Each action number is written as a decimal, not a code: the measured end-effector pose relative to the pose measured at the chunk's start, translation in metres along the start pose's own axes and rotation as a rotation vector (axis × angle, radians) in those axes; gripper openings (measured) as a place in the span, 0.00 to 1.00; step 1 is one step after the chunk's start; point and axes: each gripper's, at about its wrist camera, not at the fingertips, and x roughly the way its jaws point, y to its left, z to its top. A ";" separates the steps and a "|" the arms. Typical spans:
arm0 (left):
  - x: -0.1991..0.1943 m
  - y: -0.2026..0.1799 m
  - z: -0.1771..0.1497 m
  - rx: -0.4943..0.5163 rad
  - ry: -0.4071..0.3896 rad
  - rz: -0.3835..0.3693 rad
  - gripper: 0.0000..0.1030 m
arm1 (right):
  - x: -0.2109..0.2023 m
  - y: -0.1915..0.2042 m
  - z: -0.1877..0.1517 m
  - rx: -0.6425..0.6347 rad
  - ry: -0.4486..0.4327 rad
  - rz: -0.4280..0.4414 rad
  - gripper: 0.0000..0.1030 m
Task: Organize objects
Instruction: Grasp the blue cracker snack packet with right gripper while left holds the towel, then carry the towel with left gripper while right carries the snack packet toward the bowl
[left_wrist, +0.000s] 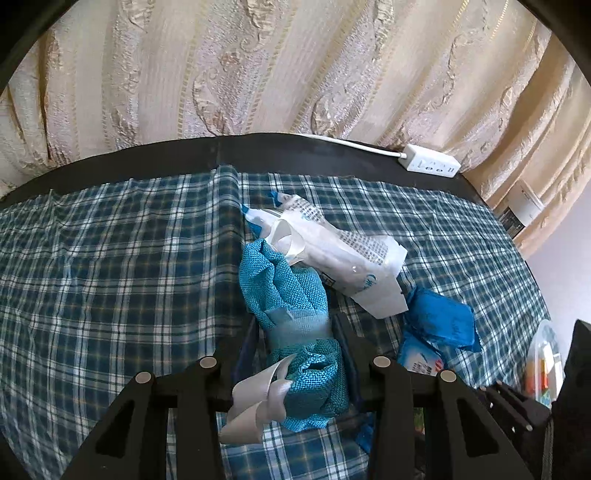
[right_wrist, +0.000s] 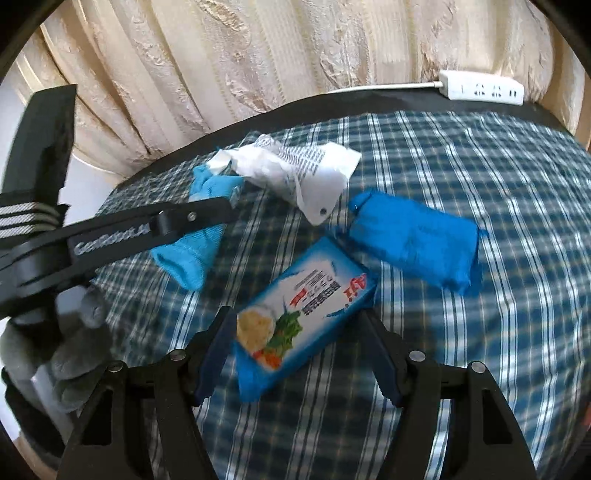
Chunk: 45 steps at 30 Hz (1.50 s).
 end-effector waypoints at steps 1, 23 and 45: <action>0.000 0.001 0.000 -0.001 -0.001 0.002 0.42 | 0.002 0.001 0.002 0.000 0.000 -0.002 0.69; -0.006 0.009 0.003 -0.032 -0.008 0.004 0.42 | 0.018 0.024 0.008 -0.138 -0.044 -0.122 0.50; -0.023 -0.018 -0.003 0.034 -0.041 -0.043 0.42 | -0.051 0.003 -0.032 -0.039 -0.109 -0.070 0.43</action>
